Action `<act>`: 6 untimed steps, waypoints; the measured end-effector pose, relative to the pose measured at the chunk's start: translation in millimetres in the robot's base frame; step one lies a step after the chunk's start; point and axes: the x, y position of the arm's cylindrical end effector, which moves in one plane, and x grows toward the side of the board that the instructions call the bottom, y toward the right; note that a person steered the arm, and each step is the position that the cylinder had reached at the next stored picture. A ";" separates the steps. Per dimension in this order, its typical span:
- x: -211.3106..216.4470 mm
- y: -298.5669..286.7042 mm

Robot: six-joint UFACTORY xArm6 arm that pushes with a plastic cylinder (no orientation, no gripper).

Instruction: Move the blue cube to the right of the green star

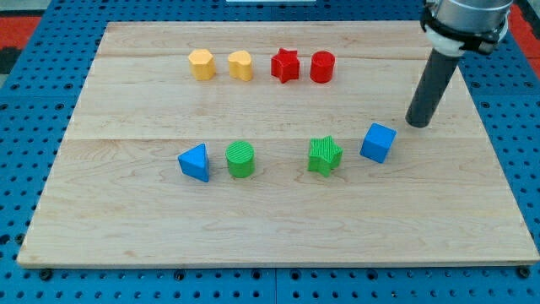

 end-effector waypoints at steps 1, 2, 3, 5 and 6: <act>14.8 -58.0; 24.4 -80.5; 38.0 -61.0; 23.6 10.0; 12.9 45.4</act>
